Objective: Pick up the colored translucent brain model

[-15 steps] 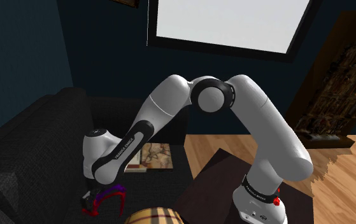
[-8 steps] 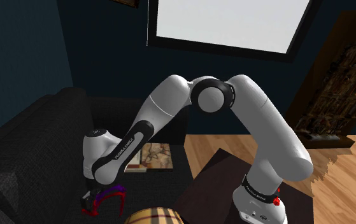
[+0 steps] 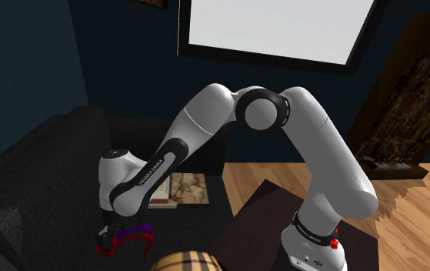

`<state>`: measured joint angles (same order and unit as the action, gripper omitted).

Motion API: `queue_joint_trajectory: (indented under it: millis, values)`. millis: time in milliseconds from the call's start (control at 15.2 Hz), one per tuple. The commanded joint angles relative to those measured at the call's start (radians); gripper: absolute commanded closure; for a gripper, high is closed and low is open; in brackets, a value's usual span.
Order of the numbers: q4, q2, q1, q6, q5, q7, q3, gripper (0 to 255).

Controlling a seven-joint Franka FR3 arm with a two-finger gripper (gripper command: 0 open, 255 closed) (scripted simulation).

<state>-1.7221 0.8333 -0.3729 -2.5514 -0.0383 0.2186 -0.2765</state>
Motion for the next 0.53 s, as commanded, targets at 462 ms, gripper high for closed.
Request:
queue_joint_trajectory:
  millis: [462]
  values:
    - [-0.035,-0.099,0.017,0.064,0.015,0.003,-0.019,255]
